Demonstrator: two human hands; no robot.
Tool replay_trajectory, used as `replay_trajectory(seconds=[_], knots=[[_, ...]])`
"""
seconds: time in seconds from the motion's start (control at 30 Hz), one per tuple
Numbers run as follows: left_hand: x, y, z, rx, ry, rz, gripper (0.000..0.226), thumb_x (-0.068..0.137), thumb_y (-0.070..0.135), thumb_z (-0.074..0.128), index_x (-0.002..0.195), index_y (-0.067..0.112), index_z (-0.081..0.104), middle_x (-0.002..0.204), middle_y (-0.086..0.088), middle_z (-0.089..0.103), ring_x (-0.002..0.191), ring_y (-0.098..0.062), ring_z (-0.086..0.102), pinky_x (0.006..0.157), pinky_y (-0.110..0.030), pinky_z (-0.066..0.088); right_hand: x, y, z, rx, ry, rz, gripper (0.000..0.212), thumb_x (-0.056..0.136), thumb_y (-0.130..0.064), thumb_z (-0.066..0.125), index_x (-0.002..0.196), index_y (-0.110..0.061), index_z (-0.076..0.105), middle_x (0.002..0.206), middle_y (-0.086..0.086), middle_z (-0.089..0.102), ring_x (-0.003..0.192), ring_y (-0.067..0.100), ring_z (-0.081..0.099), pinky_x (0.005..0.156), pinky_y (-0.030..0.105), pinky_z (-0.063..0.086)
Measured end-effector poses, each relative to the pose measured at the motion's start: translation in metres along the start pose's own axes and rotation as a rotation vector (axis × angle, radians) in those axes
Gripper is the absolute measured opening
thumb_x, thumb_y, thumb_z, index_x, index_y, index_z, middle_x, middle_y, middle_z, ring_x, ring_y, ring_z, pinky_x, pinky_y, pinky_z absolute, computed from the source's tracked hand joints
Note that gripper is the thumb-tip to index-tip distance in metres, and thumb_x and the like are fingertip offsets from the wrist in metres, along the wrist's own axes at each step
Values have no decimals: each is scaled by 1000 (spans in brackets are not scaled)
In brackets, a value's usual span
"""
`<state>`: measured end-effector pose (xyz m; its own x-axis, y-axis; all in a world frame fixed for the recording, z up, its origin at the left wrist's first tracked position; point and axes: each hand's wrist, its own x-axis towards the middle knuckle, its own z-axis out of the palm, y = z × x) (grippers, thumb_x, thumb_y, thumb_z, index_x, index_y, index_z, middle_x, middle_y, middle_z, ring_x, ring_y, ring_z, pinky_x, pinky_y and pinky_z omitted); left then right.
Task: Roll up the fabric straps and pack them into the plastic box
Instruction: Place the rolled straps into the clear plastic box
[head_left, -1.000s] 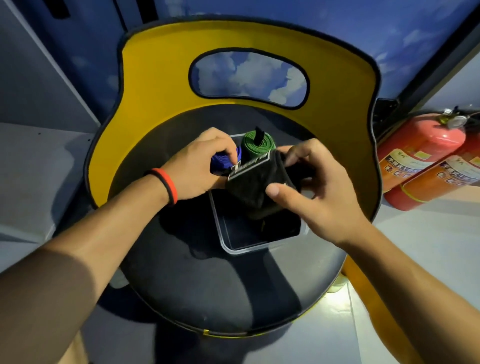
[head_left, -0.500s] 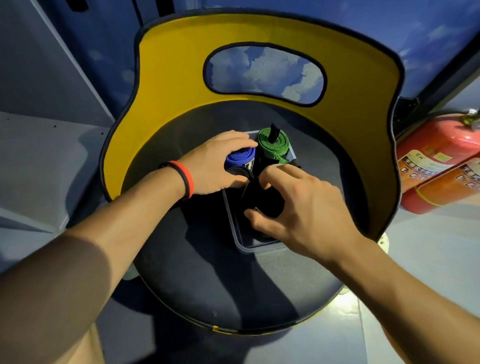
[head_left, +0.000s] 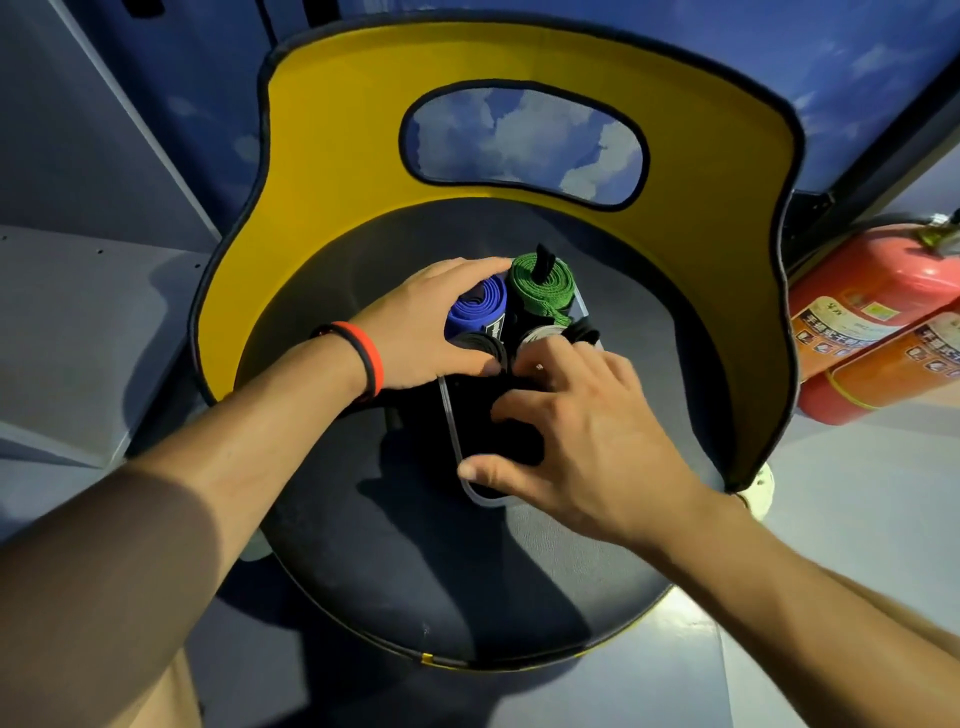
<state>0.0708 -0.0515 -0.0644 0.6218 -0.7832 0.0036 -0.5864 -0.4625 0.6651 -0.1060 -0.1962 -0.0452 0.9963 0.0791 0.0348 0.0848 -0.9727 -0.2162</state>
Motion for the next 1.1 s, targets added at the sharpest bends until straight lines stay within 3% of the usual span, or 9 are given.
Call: replay_trajectory(seconds=[0.07, 0.2, 0.37, 0.53, 0.6, 0.93, 1.1], knots=[[0, 0, 0, 23, 21, 7, 90, 79, 34, 84, 154, 32, 33, 151, 10, 41, 142, -9, 32, 115, -25, 26, -4, 7, -9, 59, -16, 36, 58, 87, -79, 40, 113, -38, 71, 112, -8, 44, 106, 16, 47, 99, 37, 36], [5, -5, 8, 109, 89, -49, 61, 92, 43, 68, 147, 28, 45, 159, 5, 32, 148, -18, 22, 120, -34, 21, -12, 16, -17, -32, -145, 97, 81, 75, -87, 46, 138, -37, 51, 123, -6, 41, 113, 17, 43, 97, 36, 39], [8, -3, 12, 232, 107, -73, 53, 92, 49, 63, 141, 31, 50, 151, 8, 41, 140, -22, 33, 116, -40, 32, -21, -10, -2, -96, -61, 110, 95, 73, -99, 32, 127, -24, 55, 121, 1, 47, 109, 24, 47, 96, 42, 40], [0, 4, 9, 297, 119, -145, 50, 91, 55, 62, 134, 35, 49, 142, 10, 43, 130, -26, 39, 106, -41, 40, -15, -28, 35, -134, 7, 51, 75, 74, -66, 62, 128, -16, 48, 127, 8, 50, 109, 32, 51, 102, 50, 37], [-9, 7, 8, 323, 116, -211, 53, 91, 57, 60, 137, 33, 47, 143, 7, 42, 129, -29, 39, 105, -42, 40, -13, -19, 33, -98, -11, -19, 72, 70, -58, 64, 127, -16, 48, 128, 6, 49, 111, 30, 50, 108, 48, 33], [-83, 41, 9, 390, 44, -496, 70, 91, 74, 40, 147, 33, 31, 139, 0, 33, 125, -33, 36, 99, -44, 42, -19, 7, 18, 44, -24, -180, 57, 60, -50, 67, 105, -24, 45, 121, -6, 42, 107, 21, 44, 116, 42, 22], [-118, 57, 1, 311, -96, -516, 90, 81, 78, 54, 153, 41, 12, 143, 0, 28, 133, -32, 34, 107, -42, 37, -24, 18, 15, 29, -40, -233, 52, 58, -50, 70, 97, -28, 43, 125, -7, 38, 114, 17, 38, 119, 45, 17]])
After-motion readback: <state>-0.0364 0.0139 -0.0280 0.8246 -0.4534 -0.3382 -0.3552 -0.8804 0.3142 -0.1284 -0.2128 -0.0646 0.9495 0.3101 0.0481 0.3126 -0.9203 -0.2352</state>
